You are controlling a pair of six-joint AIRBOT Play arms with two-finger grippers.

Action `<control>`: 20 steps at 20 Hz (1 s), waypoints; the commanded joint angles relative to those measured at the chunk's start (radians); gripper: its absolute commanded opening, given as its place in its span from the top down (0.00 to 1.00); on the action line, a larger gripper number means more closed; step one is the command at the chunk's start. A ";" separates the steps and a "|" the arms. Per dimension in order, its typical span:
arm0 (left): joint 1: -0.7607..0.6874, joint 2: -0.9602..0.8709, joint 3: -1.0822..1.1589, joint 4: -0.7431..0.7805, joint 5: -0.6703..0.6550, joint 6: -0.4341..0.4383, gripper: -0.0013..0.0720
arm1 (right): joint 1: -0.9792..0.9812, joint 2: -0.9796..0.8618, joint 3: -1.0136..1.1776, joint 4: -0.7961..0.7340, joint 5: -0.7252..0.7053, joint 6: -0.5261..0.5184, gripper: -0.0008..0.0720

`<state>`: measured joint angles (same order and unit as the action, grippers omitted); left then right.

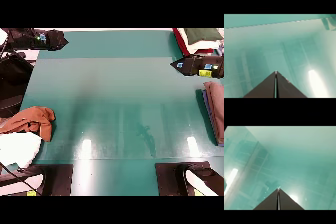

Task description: Fold the shirts.

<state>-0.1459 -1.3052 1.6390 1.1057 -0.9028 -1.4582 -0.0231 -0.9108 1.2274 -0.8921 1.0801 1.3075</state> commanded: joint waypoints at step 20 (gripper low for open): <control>0.190 0.240 -0.086 0.356 -0.333 -0.008 0.94 | 0.001 0.000 0.000 0.001 0.000 0.000 0.97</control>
<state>-0.0330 -1.1667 1.6154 1.2694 -1.0679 -1.4605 -0.0223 -0.9108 1.2274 -0.8913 1.0801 1.3079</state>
